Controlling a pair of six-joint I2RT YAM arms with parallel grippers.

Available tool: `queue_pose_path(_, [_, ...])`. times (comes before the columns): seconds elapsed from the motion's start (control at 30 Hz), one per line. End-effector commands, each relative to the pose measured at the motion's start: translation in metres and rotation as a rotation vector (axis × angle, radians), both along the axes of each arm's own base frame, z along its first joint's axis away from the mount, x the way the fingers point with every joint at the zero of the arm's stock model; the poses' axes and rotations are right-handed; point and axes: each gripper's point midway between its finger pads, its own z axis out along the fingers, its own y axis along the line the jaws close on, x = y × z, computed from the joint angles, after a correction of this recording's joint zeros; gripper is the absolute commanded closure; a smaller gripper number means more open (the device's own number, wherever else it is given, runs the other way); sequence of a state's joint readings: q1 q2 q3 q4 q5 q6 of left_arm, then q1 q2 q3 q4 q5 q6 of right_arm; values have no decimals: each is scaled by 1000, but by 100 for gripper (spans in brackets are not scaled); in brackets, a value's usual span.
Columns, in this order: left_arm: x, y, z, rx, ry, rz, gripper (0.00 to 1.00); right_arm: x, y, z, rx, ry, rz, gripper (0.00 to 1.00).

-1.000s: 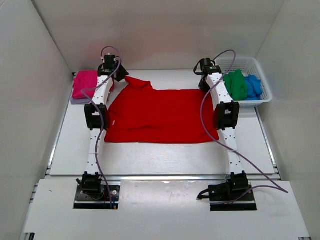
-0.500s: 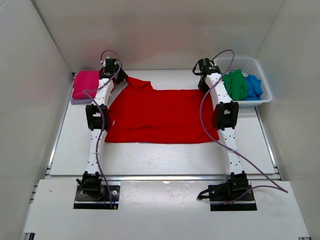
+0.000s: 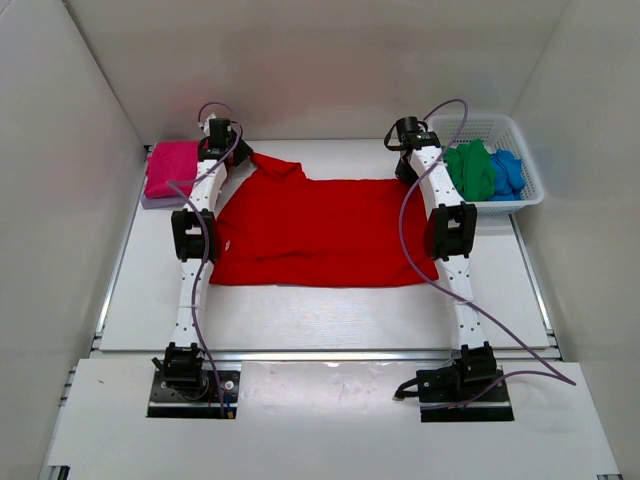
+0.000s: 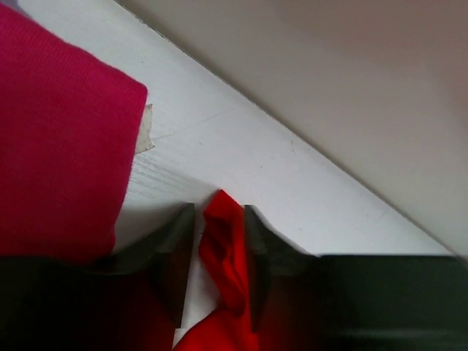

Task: Fold and stack the t-shirts
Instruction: Grap the side of the flattened tshirt furthest away from the robot with both arms

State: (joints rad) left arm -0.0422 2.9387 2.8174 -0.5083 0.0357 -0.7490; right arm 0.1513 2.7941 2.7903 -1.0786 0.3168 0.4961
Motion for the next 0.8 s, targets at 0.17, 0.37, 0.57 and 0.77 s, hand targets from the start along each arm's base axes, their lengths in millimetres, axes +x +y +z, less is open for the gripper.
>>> queue_pose_path(0.17, [7, -16, 1, -52, -44, -36, 100, 3, 0, 3, -23, -14, -1, 100])
queue_pose_path(0.37, [-1, -6, 34, 7, -36, -32, 100, 5, 2, 8, -35, -28, 9, 100])
queue_pose_path(0.57, [-3, 11, 117, 58, -143, -29, 100, 12, 6, 23, -43, -72, 32, 100])
queue_pose_path(0.77, [-17, 24, 176, 102, -193, -23, 100, 15, 10, 43, -43, -112, 46, 100])
